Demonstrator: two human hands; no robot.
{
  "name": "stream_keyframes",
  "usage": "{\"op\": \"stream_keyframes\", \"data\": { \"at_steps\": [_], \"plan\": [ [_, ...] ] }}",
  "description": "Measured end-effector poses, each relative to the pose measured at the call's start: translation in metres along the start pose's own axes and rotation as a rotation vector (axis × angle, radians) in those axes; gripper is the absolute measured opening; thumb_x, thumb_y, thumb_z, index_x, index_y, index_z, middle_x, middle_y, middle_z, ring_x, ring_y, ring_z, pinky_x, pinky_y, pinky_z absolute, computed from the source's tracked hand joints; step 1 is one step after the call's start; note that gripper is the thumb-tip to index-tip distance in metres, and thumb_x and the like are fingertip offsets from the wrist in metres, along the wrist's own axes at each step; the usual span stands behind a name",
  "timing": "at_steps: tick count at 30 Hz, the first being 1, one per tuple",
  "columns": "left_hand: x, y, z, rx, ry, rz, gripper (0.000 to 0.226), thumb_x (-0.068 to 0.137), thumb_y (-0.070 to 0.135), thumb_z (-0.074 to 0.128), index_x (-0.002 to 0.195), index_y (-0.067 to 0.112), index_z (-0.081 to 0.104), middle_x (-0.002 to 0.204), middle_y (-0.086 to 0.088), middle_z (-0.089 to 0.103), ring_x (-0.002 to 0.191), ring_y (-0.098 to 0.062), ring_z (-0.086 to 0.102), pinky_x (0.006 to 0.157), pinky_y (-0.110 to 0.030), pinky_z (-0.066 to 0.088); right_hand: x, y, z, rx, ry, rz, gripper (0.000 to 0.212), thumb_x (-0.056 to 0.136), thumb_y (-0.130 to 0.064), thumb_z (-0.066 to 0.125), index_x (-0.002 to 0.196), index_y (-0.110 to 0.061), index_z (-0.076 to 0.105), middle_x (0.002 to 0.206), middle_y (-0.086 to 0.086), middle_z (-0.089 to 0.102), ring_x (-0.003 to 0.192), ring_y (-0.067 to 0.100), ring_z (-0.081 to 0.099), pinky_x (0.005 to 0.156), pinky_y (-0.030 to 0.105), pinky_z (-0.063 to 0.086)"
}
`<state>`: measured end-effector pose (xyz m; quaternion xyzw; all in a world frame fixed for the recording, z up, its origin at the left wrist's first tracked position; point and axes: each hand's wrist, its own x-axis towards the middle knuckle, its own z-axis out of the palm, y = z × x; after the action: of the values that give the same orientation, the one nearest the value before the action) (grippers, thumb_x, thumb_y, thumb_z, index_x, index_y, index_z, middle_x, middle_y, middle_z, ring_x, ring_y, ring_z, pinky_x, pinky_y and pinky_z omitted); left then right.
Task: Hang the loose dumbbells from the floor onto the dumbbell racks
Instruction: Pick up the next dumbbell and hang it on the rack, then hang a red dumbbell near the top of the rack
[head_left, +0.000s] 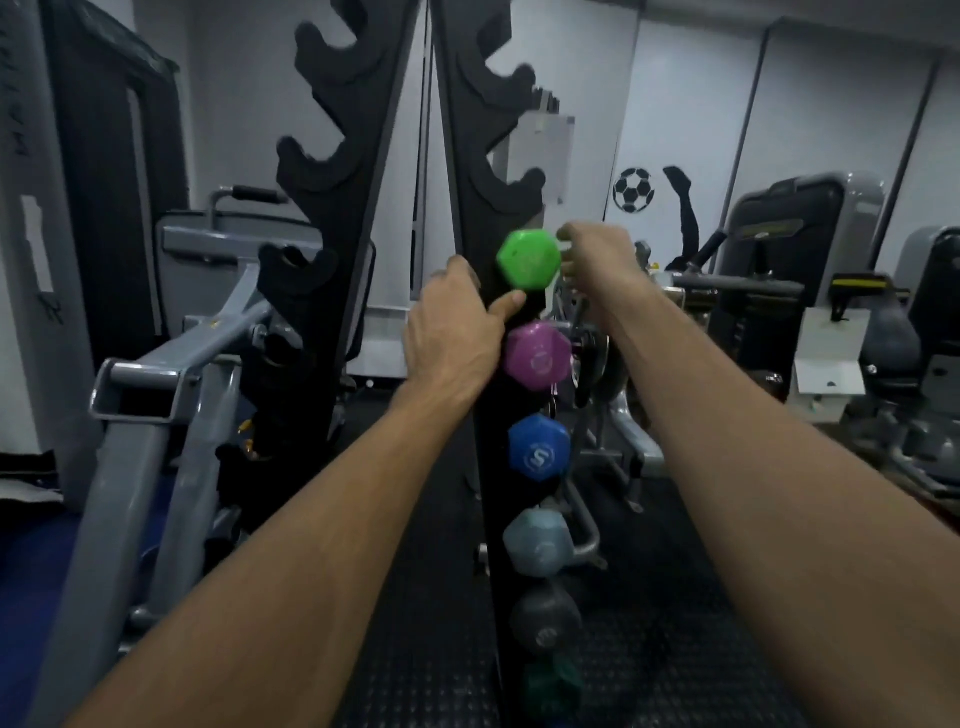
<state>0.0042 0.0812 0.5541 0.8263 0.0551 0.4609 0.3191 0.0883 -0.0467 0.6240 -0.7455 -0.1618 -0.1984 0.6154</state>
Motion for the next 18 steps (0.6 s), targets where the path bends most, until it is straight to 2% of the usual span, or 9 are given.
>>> {"op": "stream_keyframes", "data": {
  "at_steps": [3, 4, 5, 8, 11, 12, 14, 15, 18],
  "plan": [
    [-0.025, -0.036, 0.009, -0.104, -0.034, 0.004, 0.043, 0.094, 0.057, 0.062, 0.109, 0.017, 0.061, 0.101, -0.001, 0.067, 0.092, -0.021, 0.064, 0.078, -0.038, 0.051, -0.039, 0.037, -0.02, -0.012, 0.095, -0.092, 0.017, 0.092, -0.028, 0.056, 0.096, -0.025, 0.072, 0.095, -0.004, 0.072, 0.094, 0.012, 0.068, 0.091, 0.037, 0.056],
    [-0.041, -0.051, 0.015, -0.137, -0.058, -0.025, 0.039, 0.096, 0.055, 0.059, 0.106, 0.017, 0.062, 0.098, 0.001, 0.067, 0.091, -0.02, 0.065, 0.079, -0.038, 0.052, -0.057, 0.06, -0.026, -0.01, 0.137, -0.081, 0.018, 0.093, -0.028, 0.056, 0.1, -0.026, 0.072, 0.099, -0.006, 0.073, 0.096, 0.009, 0.069, 0.092, 0.034, 0.057],
    [-0.058, -0.067, 0.022, -0.159, -0.082, -0.068, 0.035, 0.099, 0.052, 0.057, 0.102, 0.017, 0.062, 0.094, 0.003, 0.067, 0.088, -0.019, 0.064, 0.079, -0.036, 0.051, -0.077, 0.083, -0.03, 0.009, 0.19, -0.065, 0.019, 0.094, -0.025, 0.056, 0.103, -0.025, 0.073, 0.098, -0.007, 0.073, 0.092, 0.003, 0.068, 0.088, 0.028, 0.057],
    [-0.124, -0.123, 0.044, -0.148, -0.157, -0.215, 0.028, 0.103, 0.045, 0.055, 0.095, 0.019, 0.06, 0.088, 0.006, 0.064, 0.085, -0.018, 0.062, 0.074, -0.031, 0.043, -0.152, 0.173, -0.034, 0.021, 0.358, 0.07, 0.017, 0.097, -0.018, 0.056, 0.103, -0.02, 0.072, 0.082, -0.009, 0.067, 0.063, -0.009, 0.058, 0.061, 0.012, 0.047],
    [-0.199, -0.178, 0.072, -0.094, -0.327, -0.366, 0.025, 0.104, 0.042, 0.053, 0.1, 0.018, 0.06, 0.094, 0.004, 0.064, 0.088, -0.018, 0.061, 0.074, -0.029, 0.04, -0.23, 0.276, -0.023, -0.102, 0.415, 0.277, 0.017, 0.098, -0.017, 0.057, 0.105, -0.016, 0.072, 0.089, -0.002, 0.068, 0.07, -0.002, 0.058, 0.06, 0.005, 0.039],
    [-0.221, -0.195, 0.08, -0.068, -0.398, -0.414, 0.024, 0.104, 0.039, 0.054, 0.103, 0.016, 0.061, 0.097, 0.002, 0.065, 0.09, -0.019, 0.061, 0.074, -0.03, 0.041, -0.254, 0.306, -0.019, -0.144, 0.411, 0.336, 0.016, 0.098, -0.017, 0.057, 0.105, -0.016, 0.071, 0.093, -0.001, 0.069, 0.074, 0.0, 0.058, 0.061, 0.004, 0.038],
    [-0.266, -0.228, 0.098, -0.011, -0.556, -0.518, 0.023, 0.103, 0.036, 0.056, 0.109, 0.015, 0.063, 0.103, -0.002, 0.067, 0.096, -0.024, 0.063, 0.078, -0.031, 0.046, -0.303, 0.359, -0.011, -0.236, 0.347, 0.462, 0.017, 0.097, -0.018, 0.057, 0.107, -0.016, 0.071, 0.096, 0.0, 0.069, 0.084, 0.014, 0.063, 0.069, 0.016, 0.04],
    [-0.288, -0.244, 0.107, 0.018, -0.64, -0.571, 0.022, 0.102, 0.035, 0.058, 0.11, 0.015, 0.064, 0.106, -0.005, 0.068, 0.099, -0.026, 0.064, 0.082, -0.033, 0.049, -0.327, 0.383, -0.008, -0.284, 0.296, 0.538, 0.018, 0.097, -0.018, 0.057, 0.107, -0.015, 0.071, 0.096, 0.002, 0.069, 0.089, 0.02, 0.064, 0.072, 0.022, 0.039],
    [-0.353, -0.282, 0.128, 0.099, -0.873, -0.705, 0.016, 0.099, 0.033, 0.061, 0.105, 0.019, 0.066, 0.11, -0.007, 0.071, 0.098, -0.025, 0.064, 0.085, -0.034, 0.052, -0.39, 0.448, 0.003, -0.434, 0.073, 0.735, 0.017, 0.097, -0.022, 0.057, 0.103, -0.015, 0.072, 0.099, 0.012, 0.074, 0.094, 0.03, 0.067, 0.071, 0.027, 0.036]
  ]
}}
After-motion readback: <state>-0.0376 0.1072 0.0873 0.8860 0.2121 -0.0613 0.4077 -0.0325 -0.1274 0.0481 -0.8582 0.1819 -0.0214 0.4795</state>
